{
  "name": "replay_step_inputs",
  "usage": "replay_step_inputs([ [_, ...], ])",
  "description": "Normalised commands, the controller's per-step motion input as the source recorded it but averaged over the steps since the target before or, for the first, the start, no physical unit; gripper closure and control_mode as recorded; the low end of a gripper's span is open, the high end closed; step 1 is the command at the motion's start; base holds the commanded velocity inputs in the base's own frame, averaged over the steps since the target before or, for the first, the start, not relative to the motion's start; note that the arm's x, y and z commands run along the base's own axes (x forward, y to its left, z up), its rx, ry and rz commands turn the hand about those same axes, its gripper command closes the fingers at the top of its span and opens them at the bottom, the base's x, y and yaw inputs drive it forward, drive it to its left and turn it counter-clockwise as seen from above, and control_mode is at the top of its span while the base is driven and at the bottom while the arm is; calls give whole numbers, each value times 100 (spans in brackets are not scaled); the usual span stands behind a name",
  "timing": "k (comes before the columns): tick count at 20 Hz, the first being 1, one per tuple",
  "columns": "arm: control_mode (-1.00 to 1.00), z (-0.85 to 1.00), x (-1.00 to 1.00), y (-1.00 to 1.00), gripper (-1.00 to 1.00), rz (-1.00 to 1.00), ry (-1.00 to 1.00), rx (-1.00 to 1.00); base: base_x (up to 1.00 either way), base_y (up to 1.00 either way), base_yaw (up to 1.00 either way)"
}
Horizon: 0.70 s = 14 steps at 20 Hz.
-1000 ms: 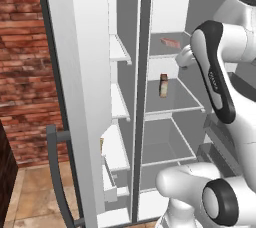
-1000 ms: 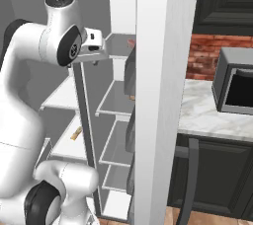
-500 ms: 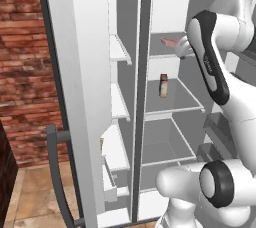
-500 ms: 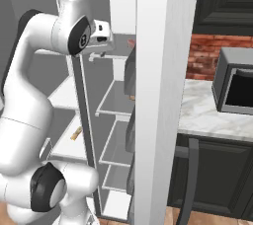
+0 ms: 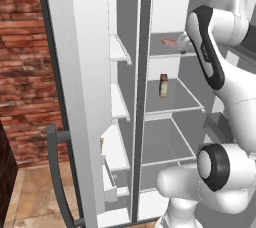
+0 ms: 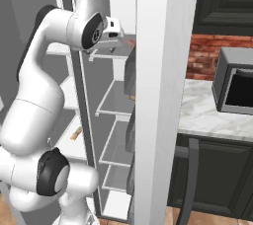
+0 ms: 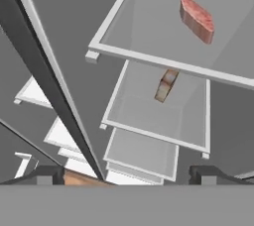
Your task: There's a steak in the fridge that needs to be moved to the freezer for freezing. Pick up the steak from the fridge, place it on any shelf in the freezer, and close the fridge and freezer doors when done.
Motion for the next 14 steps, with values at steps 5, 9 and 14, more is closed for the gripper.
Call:
replay_step_inputs([
  [5, -100, 0, 52, -25, -100, 0, -8, 0, 0, 0, 0],
  [9, -100, 0, 45, -2, -100, 0, -9, 0, 0, 0, 0],
  [14, -100, -1, 47, -3, -100, 0, 2, 0, 0, 0, 0],
])
